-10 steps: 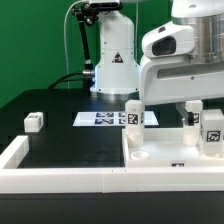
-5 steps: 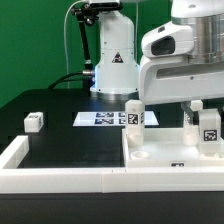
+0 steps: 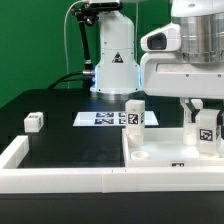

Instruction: Assemble square table

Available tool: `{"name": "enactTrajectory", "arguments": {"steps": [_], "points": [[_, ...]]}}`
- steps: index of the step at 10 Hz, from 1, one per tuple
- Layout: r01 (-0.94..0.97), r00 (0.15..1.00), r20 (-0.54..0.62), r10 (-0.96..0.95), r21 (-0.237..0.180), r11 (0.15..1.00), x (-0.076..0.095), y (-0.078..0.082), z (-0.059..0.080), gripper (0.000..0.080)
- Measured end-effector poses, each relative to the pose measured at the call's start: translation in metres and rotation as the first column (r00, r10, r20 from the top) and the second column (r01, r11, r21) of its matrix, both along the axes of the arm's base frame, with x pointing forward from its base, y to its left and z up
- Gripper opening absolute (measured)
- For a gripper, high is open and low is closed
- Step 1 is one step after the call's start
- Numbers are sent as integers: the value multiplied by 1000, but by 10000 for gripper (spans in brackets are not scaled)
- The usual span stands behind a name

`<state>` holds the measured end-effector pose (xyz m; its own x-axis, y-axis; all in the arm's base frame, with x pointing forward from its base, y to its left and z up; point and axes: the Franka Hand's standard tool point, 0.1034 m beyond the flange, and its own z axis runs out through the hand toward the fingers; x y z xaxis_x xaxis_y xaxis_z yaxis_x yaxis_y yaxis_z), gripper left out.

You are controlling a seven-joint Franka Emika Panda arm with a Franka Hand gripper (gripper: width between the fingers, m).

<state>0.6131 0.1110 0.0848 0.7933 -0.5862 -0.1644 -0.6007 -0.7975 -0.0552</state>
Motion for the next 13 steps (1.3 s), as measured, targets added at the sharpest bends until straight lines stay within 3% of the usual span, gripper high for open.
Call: {"name": "enactTrajectory", "arguments": {"steps": [5, 9, 13], "points": [[430, 900, -51, -433, -55, 901, 0, 0, 0, 291], [706, 697, -65, -714, -108, 700, 0, 3, -1, 291], [854, 495, -69, -866, -149, 499, 0, 7, -1, 291]]}}
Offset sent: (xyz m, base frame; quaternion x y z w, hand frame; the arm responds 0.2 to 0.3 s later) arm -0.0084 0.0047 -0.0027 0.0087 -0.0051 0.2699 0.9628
